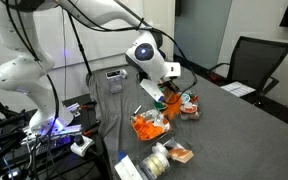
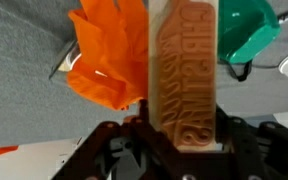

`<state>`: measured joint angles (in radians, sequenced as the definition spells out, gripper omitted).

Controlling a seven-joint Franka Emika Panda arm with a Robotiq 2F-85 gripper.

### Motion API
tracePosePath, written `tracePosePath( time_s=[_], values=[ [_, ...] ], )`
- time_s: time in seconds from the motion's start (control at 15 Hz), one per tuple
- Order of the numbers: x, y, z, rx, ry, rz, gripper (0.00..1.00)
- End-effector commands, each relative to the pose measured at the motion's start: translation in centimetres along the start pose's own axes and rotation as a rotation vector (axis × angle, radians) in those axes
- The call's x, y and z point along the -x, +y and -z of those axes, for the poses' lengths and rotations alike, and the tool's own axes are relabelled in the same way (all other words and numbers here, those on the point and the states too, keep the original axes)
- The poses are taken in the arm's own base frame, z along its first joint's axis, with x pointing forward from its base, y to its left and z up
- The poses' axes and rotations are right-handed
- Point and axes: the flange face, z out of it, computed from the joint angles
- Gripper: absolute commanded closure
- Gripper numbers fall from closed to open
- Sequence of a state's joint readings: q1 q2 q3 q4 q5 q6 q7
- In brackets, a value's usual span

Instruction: Remove the brown object from the silver tray and put it in the left compartment of the clear case on the left

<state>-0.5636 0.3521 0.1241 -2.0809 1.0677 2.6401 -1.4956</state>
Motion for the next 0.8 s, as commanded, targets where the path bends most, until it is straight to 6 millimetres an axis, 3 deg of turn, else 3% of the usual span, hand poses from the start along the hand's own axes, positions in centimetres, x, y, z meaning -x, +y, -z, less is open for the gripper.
tracePosePath(
  time_s=[0.0,0.27,0.73],
  values=[
    [-2.3,1.3,-0.5,-0.003,0.121,-0.040,0.69],
    [-5.0,0.7,-2.3,-0.040,0.143,-0.109,0.69],
    [-10.2,-2.5,-7.4,-0.084,0.126,-0.260,0.69]
  ],
)
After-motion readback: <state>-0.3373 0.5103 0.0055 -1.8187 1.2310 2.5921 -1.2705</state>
